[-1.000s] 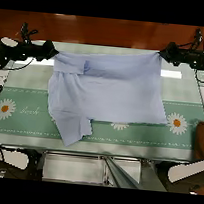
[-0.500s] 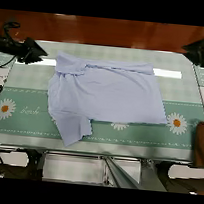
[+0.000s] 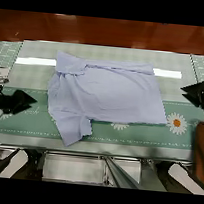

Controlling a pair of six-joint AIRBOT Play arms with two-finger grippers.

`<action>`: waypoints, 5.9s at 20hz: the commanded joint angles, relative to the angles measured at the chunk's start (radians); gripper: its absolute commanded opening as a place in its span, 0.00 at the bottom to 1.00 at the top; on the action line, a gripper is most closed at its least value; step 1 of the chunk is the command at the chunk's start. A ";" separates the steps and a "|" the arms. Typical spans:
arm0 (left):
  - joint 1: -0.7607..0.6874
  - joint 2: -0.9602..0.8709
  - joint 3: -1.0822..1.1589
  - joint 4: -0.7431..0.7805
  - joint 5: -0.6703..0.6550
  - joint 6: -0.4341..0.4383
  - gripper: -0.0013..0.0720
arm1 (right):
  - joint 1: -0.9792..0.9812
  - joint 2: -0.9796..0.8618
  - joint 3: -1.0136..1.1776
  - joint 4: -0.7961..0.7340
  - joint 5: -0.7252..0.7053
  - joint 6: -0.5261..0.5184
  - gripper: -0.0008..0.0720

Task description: Fold the shirts.

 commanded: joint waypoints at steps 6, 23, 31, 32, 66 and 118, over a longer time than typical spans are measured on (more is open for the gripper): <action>0.039 -0.040 -0.214 -0.077 0.106 -0.013 0.70 | -0.013 0.089 -0.177 0.032 -0.022 -0.090 0.58; -0.245 -0.319 -0.041 -0.300 0.195 0.058 0.05 | -0.014 0.089 -0.177 -0.011 -0.131 -0.089 0.58; -0.245 -0.314 0.064 -0.299 0.132 0.057 0.05 | -0.014 -0.053 -0.177 -0.391 -0.076 0.105 0.58; -0.245 -0.314 0.064 -0.299 0.131 0.057 0.05 | -0.014 -0.077 -0.177 -0.395 -0.068 0.105 0.58; -0.260 -0.229 0.317 -0.489 0.140 0.066 0.04 | 0.195 -0.166 0.285 -0.078 0.055 0.019 0.04; -0.461 -0.911 1.115 -0.054 0.391 -0.238 0.05 | 0.496 -0.787 0.864 -0.241 -0.345 0.140 0.04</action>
